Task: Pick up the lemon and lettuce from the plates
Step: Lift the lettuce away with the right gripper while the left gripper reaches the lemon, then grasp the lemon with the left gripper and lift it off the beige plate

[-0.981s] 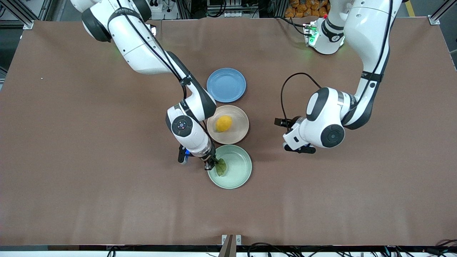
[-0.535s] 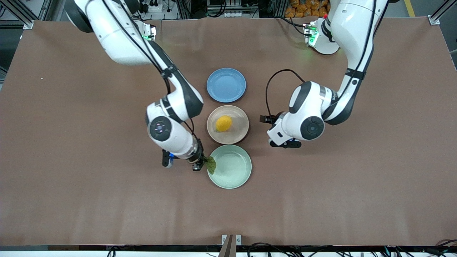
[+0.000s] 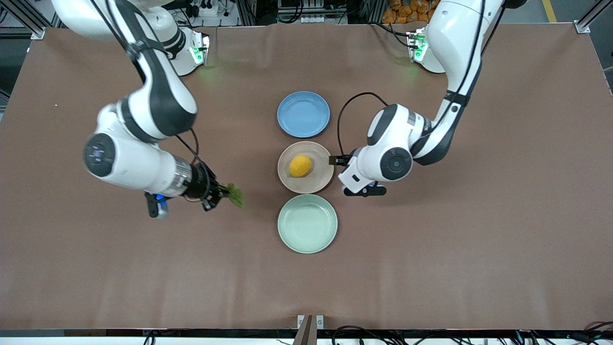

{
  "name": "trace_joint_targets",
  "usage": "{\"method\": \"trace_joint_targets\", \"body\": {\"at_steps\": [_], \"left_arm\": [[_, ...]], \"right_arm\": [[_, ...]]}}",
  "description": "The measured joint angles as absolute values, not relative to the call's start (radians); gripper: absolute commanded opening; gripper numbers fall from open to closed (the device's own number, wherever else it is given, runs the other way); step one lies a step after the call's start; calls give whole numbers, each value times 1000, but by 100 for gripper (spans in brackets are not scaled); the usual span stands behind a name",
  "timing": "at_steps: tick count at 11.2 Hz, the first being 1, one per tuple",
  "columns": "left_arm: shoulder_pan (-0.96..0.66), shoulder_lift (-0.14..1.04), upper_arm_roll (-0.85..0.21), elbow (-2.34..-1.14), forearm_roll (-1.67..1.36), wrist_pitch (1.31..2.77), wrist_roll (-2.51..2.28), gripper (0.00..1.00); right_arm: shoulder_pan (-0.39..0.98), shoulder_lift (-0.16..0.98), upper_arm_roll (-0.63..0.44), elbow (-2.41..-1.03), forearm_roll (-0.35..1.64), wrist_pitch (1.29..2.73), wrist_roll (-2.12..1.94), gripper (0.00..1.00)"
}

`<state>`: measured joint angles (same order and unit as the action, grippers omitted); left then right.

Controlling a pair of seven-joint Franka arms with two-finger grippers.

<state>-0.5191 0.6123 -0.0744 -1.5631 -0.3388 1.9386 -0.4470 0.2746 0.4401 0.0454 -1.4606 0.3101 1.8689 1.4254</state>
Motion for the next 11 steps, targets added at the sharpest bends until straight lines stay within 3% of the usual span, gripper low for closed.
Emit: {"method": "trace_joint_targets", "body": {"at_steps": [3,6,11], "left_arm": [[-608,676,-74,-1546,-339,2035,-497,100],[-692,723,-69,-1543,-339,2107,-515,100],[-758,736,-64,-1535,-339,2232,-593,100]], "right_arm": [[201,328,20,-1551,311,1726,1187,0],[153,240,-38,-1684,293,1713,956,0],[97,204,-167,-1726,252,1701,765,0]]}}
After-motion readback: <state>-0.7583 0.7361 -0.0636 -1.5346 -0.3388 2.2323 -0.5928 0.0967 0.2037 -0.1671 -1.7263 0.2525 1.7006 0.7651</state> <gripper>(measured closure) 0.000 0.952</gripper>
